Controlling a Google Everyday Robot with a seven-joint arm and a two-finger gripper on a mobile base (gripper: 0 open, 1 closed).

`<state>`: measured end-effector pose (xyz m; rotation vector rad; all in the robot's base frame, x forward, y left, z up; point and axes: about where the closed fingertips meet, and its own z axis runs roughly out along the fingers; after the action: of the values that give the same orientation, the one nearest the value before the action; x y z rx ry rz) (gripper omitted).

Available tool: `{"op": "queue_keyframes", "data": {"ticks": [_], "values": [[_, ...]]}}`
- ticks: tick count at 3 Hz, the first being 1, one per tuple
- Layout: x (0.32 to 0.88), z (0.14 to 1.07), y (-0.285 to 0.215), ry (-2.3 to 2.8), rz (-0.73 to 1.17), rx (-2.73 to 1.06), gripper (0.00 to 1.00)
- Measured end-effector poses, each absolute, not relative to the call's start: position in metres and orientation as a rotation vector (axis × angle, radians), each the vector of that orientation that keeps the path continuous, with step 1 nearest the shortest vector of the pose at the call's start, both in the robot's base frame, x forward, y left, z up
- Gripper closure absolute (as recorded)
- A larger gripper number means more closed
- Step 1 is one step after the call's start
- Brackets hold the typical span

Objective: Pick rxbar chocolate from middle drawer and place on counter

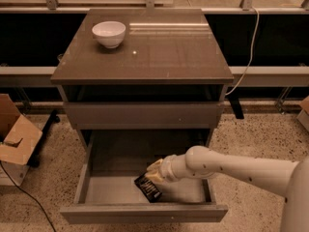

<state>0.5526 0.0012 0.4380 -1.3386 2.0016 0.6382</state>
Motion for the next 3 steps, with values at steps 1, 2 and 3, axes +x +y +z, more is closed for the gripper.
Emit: {"op": "queue_keyframes", "data": {"ticks": [1, 2, 3], "values": [[0.548, 0.425, 0.019, 2.020, 0.615, -1.321, 0.04], [0.543, 0.403, 0.035, 2.066, 0.613, -1.291, 0.00], [0.542, 0.389, 0.039, 2.093, 0.615, -1.266, 0.00]]}}
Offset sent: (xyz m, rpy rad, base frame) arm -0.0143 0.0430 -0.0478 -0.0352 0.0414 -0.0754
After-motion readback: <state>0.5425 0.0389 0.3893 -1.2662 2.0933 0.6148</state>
